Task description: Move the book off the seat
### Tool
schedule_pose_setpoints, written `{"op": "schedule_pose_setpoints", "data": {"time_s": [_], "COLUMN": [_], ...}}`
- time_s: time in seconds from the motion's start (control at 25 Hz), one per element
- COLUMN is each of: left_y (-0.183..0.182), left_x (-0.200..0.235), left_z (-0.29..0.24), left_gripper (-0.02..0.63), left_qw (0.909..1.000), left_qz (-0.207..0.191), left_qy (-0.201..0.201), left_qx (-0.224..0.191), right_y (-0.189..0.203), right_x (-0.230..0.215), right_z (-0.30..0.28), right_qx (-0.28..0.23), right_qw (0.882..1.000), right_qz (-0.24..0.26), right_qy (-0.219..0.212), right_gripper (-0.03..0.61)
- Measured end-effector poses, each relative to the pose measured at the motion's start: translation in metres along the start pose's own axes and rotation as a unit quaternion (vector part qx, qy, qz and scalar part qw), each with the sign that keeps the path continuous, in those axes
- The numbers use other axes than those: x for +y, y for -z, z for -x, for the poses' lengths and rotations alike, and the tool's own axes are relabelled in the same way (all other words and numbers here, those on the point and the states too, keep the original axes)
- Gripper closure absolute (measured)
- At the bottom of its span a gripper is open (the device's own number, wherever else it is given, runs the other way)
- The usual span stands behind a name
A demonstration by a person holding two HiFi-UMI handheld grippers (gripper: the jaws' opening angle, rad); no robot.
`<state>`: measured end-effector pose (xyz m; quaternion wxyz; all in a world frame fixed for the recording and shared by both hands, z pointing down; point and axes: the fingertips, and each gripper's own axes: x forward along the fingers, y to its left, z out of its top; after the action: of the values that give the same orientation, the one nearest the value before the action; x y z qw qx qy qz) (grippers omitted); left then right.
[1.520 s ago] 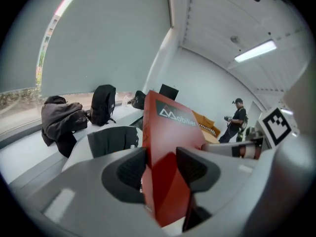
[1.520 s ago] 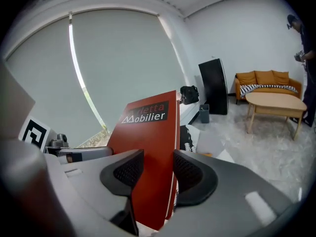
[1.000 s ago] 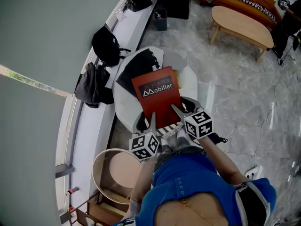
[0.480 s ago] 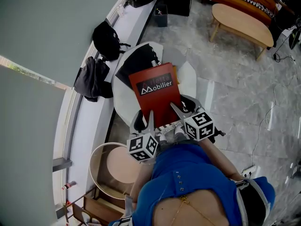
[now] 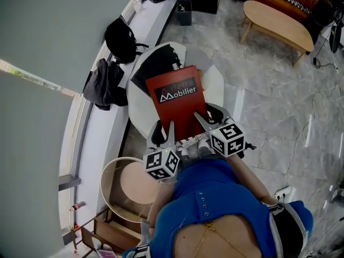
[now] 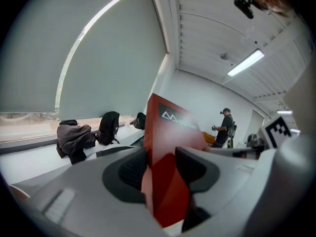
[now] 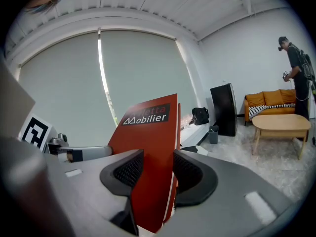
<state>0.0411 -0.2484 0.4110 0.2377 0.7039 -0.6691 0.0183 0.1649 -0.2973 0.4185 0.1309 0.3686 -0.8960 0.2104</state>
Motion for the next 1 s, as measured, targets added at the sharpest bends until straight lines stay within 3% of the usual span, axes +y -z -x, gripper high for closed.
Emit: {"op": "schedule_pose_setpoints", "data": {"time_s": [1.0], "left_y": [0.0004], "left_x": [-0.0037], "left_z": [-0.0003], "left_gripper": [0.434], "left_qw": [0.9999], "left_qz": [0.009], "left_qy": [-0.009], "left_qx": [-0.005], "right_y": [-0.0045], "right_x": [-0.0031], "right_z": [-0.0003], "right_qx": [0.004], "right_qw": [1.000], "right_qz": [0.014], "right_qy": [-0.016], "right_gripper": [0.396]}}
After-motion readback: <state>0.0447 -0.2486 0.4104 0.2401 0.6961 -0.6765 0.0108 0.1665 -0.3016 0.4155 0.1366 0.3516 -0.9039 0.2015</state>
